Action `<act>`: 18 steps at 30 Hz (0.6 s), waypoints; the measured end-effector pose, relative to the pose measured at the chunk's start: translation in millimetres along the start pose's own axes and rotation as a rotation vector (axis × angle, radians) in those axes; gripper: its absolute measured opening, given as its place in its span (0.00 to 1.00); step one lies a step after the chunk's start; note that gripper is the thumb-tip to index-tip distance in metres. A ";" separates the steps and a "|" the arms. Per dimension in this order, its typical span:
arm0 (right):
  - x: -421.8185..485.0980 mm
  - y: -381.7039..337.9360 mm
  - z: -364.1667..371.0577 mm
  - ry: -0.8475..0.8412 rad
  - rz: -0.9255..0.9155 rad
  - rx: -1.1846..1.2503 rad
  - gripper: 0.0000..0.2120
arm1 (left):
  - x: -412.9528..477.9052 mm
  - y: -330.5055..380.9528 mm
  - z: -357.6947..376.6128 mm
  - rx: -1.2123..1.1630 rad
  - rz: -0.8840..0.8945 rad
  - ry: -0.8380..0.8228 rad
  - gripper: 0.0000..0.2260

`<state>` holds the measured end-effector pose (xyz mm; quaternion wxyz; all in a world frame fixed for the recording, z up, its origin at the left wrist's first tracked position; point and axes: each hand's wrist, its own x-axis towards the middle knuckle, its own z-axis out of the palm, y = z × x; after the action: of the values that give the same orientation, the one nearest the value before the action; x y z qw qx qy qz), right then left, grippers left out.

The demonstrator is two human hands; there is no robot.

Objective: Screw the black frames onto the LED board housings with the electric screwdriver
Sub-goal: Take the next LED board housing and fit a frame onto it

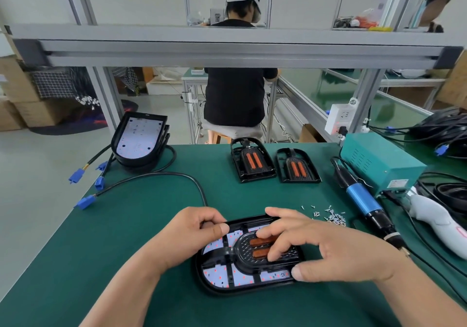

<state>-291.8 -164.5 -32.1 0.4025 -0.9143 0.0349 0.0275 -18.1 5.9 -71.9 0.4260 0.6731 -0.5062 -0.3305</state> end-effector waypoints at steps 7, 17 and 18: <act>2.8 4.8 4.9 0.110 0.139 -0.054 0.30 | -1.4 2.1 -0.5 0.047 0.010 -0.001 0.07; 3.4 14.5 3.9 0.196 0.099 -0.058 0.30 | 4.1 1.3 0.8 -0.277 -0.175 0.152 0.15; 3.6 16.0 3.7 0.199 0.099 -0.057 0.31 | 4.9 0.4 1.2 -0.274 -0.178 0.161 0.15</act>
<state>-289.7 -172.6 -46.6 0.3691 -0.9208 0.1188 -0.0424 -18.0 0.8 -72.1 0.5219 0.6751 -0.3591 -0.3779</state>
